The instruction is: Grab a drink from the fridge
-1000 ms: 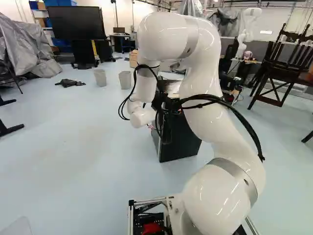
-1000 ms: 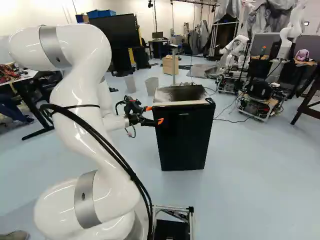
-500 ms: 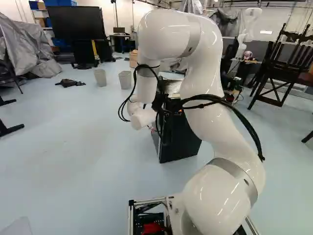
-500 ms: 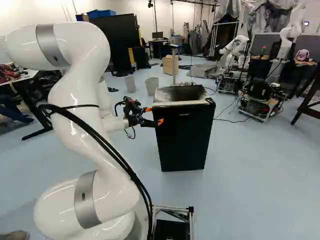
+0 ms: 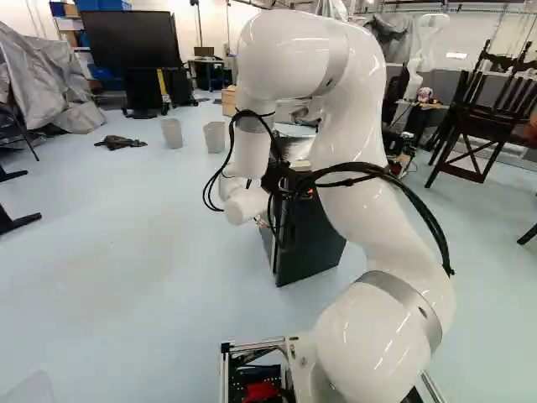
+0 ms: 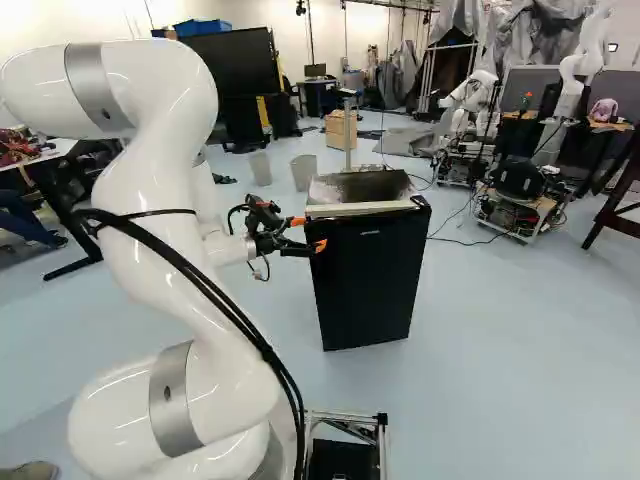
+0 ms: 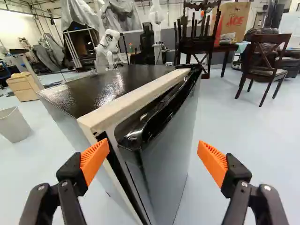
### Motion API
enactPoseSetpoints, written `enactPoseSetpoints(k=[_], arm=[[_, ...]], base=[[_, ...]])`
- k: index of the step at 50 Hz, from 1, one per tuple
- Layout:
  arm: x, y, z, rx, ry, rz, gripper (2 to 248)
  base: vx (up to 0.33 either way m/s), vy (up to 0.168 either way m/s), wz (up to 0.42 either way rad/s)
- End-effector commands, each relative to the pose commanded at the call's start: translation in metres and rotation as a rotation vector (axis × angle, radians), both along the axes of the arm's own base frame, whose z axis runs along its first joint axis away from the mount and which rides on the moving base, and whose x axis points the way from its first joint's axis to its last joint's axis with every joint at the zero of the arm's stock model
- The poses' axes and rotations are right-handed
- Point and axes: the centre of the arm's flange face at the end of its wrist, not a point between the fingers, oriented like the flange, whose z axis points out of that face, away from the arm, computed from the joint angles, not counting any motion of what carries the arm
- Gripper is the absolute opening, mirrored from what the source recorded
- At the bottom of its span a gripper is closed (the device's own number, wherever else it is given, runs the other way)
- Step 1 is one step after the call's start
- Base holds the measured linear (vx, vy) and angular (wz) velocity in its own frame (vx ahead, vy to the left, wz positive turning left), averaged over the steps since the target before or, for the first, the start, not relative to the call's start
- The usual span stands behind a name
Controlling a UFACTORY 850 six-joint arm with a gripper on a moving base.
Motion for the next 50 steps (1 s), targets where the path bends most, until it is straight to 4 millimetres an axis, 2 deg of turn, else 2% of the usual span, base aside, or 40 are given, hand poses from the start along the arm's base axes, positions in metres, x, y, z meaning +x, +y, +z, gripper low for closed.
enactPoseSetpoints(k=[50], arm=[[-0.039,-0.007,0.006,-0.053,0.012,-0.003,247]], base=[[0.0,0.0,0.0]])
